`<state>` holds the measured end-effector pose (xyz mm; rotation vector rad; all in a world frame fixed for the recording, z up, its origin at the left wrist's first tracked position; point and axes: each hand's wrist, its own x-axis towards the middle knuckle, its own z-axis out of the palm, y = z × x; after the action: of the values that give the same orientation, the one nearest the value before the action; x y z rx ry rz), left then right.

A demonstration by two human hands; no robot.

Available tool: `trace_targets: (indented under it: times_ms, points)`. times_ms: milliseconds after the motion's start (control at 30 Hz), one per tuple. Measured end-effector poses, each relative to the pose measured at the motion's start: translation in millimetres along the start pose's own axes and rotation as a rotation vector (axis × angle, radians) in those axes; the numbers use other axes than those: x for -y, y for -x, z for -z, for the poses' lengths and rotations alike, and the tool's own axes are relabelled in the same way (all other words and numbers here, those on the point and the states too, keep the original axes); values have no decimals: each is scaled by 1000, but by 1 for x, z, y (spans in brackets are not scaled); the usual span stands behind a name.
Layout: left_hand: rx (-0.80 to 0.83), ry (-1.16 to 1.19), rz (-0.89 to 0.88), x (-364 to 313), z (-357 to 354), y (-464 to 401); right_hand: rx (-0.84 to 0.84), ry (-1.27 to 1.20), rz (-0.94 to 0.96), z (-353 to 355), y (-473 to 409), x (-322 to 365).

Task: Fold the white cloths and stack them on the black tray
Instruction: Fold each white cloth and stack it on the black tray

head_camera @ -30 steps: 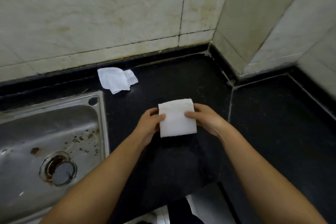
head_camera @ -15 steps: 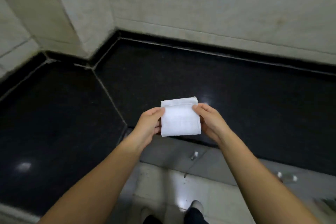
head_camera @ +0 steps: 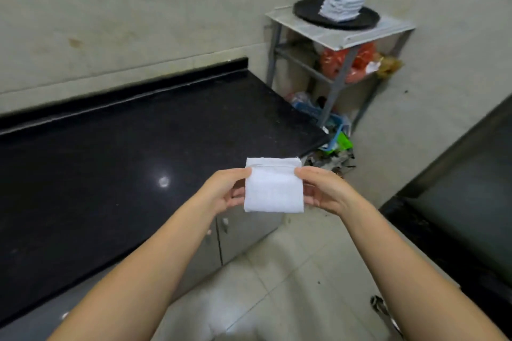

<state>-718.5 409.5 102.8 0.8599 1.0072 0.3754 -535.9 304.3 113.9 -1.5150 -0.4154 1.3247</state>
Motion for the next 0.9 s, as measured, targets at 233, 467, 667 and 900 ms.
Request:
trace_targets:
  times_ms: [233, 467, 667, 900]
  points:
    - [164, -116, 36, -61, -135, -84, -166, -102, 58, 129, -33, 79]
    - [240, -144, -98, -164, -217, -196, -177, -80, 223, 198, -132, 192]
    - [256, -160, -230, -280, -277, -284, -179, -24, 335, 238, -225, 320]
    - [172, -182, -462, -376, -321, -363, -181, 255, 466, 263, -330, 445]
